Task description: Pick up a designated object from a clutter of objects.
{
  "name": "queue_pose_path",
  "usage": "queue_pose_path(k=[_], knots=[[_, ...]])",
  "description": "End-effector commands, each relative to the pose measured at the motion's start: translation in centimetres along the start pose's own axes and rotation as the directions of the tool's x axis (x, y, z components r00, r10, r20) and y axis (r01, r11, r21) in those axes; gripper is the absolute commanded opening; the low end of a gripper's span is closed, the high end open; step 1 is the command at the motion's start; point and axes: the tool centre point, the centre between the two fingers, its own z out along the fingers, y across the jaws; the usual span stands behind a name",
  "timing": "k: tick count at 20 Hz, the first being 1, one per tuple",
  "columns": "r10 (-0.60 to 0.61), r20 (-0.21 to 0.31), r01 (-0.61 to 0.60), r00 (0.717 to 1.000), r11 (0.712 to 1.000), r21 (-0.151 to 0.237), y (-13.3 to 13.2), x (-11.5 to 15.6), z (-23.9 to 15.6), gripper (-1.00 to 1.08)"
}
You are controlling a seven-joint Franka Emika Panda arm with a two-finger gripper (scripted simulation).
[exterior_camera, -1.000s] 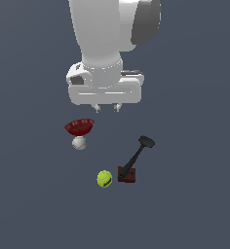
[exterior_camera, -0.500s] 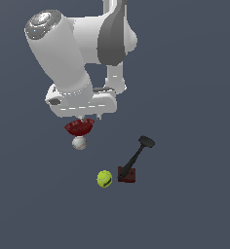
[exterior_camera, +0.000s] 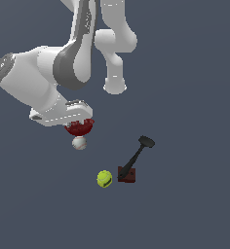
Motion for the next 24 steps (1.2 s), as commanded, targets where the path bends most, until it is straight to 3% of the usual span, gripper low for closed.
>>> queue_pose_path(k=[1,8,13,18,24], knots=[[-0.008,0.014,0.007,1.0,0.999,0.045,2.2,-0.7,1.2,0.28],[-0.03,0.029,0.024,0.999,0.985,0.171,7.8,-3.0,4.4,0.28],[-0.042,0.022,0.035,0.999,0.97,0.24,10.6,-4.5,6.2,0.28],[-0.049,0.011,0.044,0.999,0.957,0.285,12.3,-5.6,7.5,0.28],[-0.053,0.003,0.05,0.999,0.949,0.312,13.3,-6.2,8.2,0.28]])
